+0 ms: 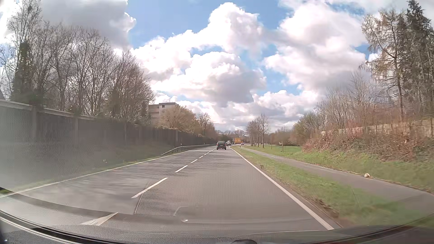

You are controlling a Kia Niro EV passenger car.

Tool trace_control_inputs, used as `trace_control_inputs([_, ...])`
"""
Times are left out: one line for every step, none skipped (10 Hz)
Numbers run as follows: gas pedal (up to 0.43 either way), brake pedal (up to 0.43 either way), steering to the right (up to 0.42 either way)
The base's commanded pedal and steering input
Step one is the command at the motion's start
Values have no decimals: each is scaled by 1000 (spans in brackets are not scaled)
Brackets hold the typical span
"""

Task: Follow the waypoints while adhering to traffic rules and regulations

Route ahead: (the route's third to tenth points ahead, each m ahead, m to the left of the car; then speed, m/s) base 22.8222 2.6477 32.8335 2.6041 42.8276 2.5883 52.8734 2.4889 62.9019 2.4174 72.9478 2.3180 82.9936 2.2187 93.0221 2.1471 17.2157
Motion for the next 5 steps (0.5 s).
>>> trace_control_inputs([197,0,1])
trace_control_inputs([197,0,1])
trace_control_inputs([197,0,1])
trace_control_inputs([197,0,1])
trace_control_inputs([197,0,1])
